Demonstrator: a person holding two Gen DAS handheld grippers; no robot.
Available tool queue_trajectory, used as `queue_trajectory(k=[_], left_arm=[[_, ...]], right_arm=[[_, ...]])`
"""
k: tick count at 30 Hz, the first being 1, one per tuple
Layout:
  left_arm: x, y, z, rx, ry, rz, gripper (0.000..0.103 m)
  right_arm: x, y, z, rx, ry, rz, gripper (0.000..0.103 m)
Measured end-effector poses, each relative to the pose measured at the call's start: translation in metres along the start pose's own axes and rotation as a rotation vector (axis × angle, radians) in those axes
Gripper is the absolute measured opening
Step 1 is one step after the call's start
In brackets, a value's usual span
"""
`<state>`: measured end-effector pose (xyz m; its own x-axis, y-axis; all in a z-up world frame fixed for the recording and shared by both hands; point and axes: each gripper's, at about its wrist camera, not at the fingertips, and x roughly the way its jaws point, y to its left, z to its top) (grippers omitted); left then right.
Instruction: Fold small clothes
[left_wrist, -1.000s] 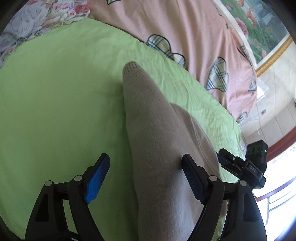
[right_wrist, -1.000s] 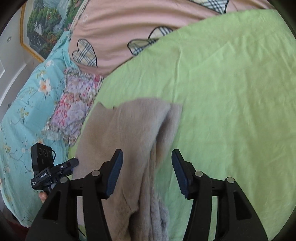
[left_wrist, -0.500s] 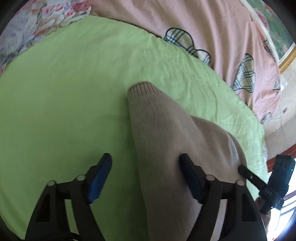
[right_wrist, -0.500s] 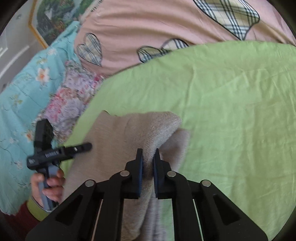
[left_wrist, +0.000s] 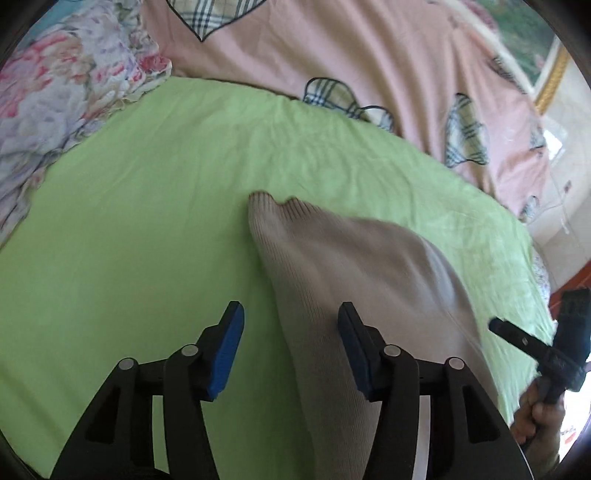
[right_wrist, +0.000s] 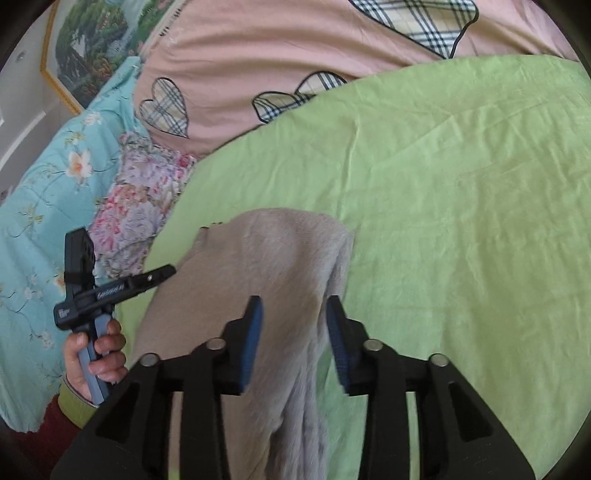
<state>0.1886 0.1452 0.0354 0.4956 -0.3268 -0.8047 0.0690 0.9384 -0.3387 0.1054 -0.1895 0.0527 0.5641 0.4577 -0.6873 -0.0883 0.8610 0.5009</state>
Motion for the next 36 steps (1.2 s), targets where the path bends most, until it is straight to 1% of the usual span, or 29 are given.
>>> queue_trajectory(k=[1, 3, 4, 7, 9, 11, 12, 16, 18, 20, 21, 22, 24, 25, 26, 27, 28, 29, 30, 32, 33, 35, 36], left_arm=[[-0.016, -0.001, -0.018, 0.011, -0.003, -0.011, 0.056], [-0.038, -0.003, -0.048, 0.033, -0.003, -0.01, 0.058], [-0.05, -0.005, -0.067, 0.045, 0.004, -0.01, 0.061], [-0.075, -0.01, -0.114, 0.067, 0.019, -0.018, 0.066], [-0.084, -0.014, -0.139, 0.076, 0.03, -0.026, 0.068], [-0.088, -0.021, -0.162, 0.088, 0.04, -0.053, 0.072], [-0.086, -0.027, -0.171, 0.104, 0.046, -0.049, 0.072], [-0.07, -0.043, -0.182, 0.13, 0.045, 0.019, 0.072], [-0.064, -0.046, -0.18, 0.109, 0.02, 0.054, 0.072], [-0.06, -0.047, -0.176, 0.072, -0.011, 0.056, 0.072], [-0.058, -0.047, -0.176, 0.05, -0.035, 0.072, 0.072], [-0.055, -0.046, -0.176, 0.046, -0.047, 0.093, 0.072], [-0.044, -0.042, -0.178, 0.03, -0.042, 0.165, 0.071], [-0.039, -0.037, -0.18, -0.002, -0.033, 0.185, 0.07], [-0.038, -0.032, -0.181, -0.043, -0.039, 0.176, 0.066], [-0.042, -0.029, -0.181, -0.068, -0.058, 0.174, 0.061], [-0.048, -0.029, -0.179, -0.072, -0.077, 0.173, 0.047], [-0.052, -0.032, -0.176, -0.057, -0.09, 0.166, 0.028], [-0.057, -0.039, -0.175, -0.018, -0.102, 0.18, 0.019], [-0.065, -0.054, -0.177, 0.045, -0.116, 0.259, 0.014], [-0.069, -0.06, -0.179, 0.072, -0.126, 0.285, 0.013], [-0.075, -0.082, -0.19, 0.207, -0.18, 0.407, 0.01], [-0.073, -0.09, -0.196, 0.282, -0.202, 0.471, 0.01]], right_arm=[[-0.006, 0.003, -0.006, -0.004, 0.0, 0.004, 0.041], [-0.02, 0.007, -0.024, -0.009, -0.001, 0.018, 0.041], [-0.025, 0.008, -0.033, -0.004, 0.002, 0.029, 0.041], [-0.034, 0.01, -0.058, 0.004, 0.016, 0.052, 0.042], [-0.039, 0.012, -0.072, 0.001, 0.027, 0.055, 0.043], [-0.041, 0.015, -0.085, -0.001, 0.035, 0.061, 0.045], [-0.041, 0.016, -0.09, -0.002, 0.041, 0.065, 0.045], [-0.036, 0.02, -0.104, -0.01, 0.065, 0.07, 0.045], [-0.032, 0.021, -0.107, -0.009, 0.066, 0.065, 0.045], [-0.029, 0.022, -0.107, -0.004, 0.061, 0.072, 0.045], [-0.029, 0.023, -0.107, -0.002, 0.057, 0.075, 0.045], [-0.027, 0.025, -0.107, -0.004, 0.053, 0.081, 0.045], [-0.025, 0.028, -0.108, -0.01, 0.051, 0.088, 0.045], [-0.024, 0.029, -0.109, -0.015, 0.053, 0.092, 0.045], [-0.021, 0.03, -0.11, -0.023, 0.058, 0.093, 0.042], [-0.019, 0.032, -0.111, -0.031, 0.063, 0.092, 0.033], [-0.015, 0.033, -0.112, -0.039, 0.072, 0.085, 0.027], [-0.012, 0.032, -0.113, -0.04, 0.084, 0.075, 0.014], [-0.011, 0.031, -0.114, -0.035, 0.088, 0.074, 0.009], [-0.016, 0.029, -0.112, -0.019, 0.069, 0.094, 0.008], [-0.023, 0.03, -0.11, -0.019, 0.044, 0.101, 0.008], [-0.045, 0.035, -0.104, -0.043, -0.028, 0.127, 0.007], [-0.051, 0.037, -0.102, -0.059, -0.048, 0.128, 0.007]])
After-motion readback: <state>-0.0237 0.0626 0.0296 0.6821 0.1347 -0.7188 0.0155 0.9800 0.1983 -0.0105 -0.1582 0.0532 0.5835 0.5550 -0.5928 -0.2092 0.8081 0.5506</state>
